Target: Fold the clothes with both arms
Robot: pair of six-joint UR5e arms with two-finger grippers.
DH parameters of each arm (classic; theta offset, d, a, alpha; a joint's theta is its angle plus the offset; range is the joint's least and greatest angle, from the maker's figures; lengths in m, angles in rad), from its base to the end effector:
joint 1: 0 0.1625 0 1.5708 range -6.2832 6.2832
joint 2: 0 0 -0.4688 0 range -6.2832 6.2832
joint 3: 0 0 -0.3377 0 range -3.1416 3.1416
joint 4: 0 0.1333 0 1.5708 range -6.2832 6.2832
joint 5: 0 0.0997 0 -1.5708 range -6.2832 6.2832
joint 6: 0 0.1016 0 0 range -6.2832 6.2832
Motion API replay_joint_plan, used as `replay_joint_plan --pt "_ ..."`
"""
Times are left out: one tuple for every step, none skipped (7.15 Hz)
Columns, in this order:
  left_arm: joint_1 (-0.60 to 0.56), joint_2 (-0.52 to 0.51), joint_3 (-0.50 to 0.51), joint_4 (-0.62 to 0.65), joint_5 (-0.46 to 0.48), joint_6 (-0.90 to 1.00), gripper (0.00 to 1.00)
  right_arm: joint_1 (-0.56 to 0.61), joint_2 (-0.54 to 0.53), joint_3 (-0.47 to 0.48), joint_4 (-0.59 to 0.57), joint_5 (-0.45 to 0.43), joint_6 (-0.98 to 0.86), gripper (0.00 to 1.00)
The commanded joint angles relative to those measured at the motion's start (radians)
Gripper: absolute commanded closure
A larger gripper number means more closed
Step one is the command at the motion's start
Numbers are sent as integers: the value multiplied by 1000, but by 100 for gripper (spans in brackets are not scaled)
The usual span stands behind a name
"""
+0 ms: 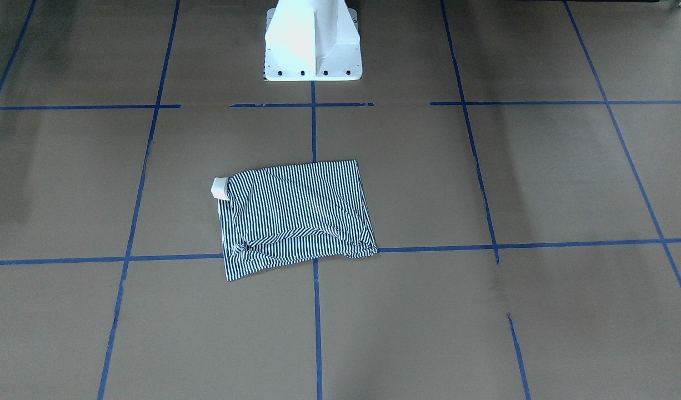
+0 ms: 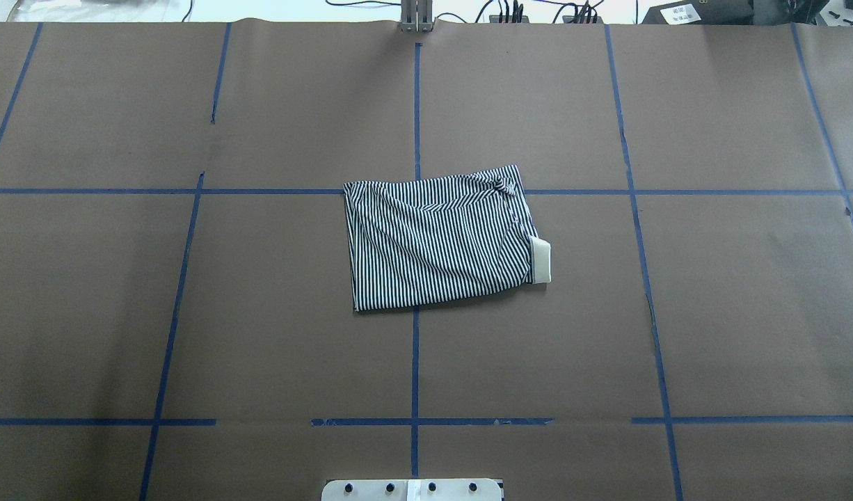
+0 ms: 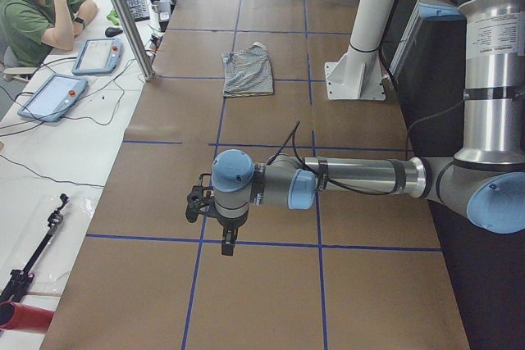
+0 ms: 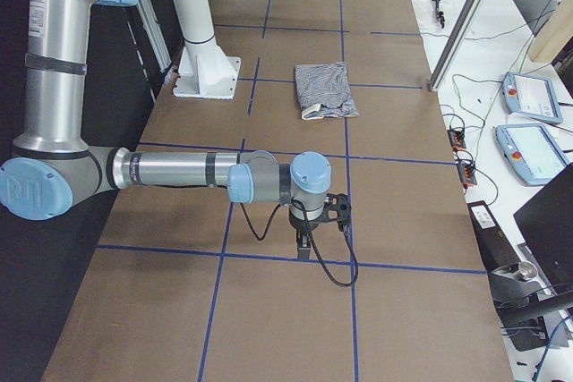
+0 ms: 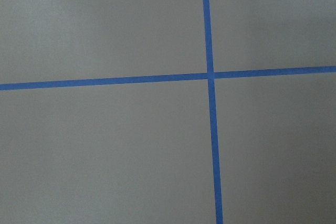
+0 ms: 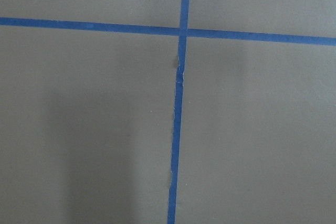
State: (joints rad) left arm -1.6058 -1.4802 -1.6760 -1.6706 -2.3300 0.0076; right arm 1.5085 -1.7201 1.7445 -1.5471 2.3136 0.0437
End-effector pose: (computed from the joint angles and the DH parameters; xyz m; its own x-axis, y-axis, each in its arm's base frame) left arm -0.0774 -0.4002 0.6863 0.7279 0.0607 -0.6830 0.0292 0.9924 0.1194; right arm 0.0414 -0.3743 0.6878 0.7351 -0.0347 0.6770 0.0301 0.9994 0.0185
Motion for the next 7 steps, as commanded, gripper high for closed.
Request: replay_joint_plan --pt "3 3 2 0 3 0 0 42 -27 6 1 6 -1 0" --pt "3 6 5 2 3 0 0 47 -38 9 1 6 -1 0" --pt "3 5 4 0 3 -1 0 47 -38 9 1 6 1 0" --pt "3 5 2 2 4 -2 0 47 -36 9 2 4 1 0" --pt "3 6 4 0 4 -2 0 47 -35 4 2 1 4 0" --pt "3 5 2 0 3 -3 0 47 -36 3 4 -6 1 0" --pt "3 5 2 0 3 -3 0 47 -36 3 4 -8 2 0"
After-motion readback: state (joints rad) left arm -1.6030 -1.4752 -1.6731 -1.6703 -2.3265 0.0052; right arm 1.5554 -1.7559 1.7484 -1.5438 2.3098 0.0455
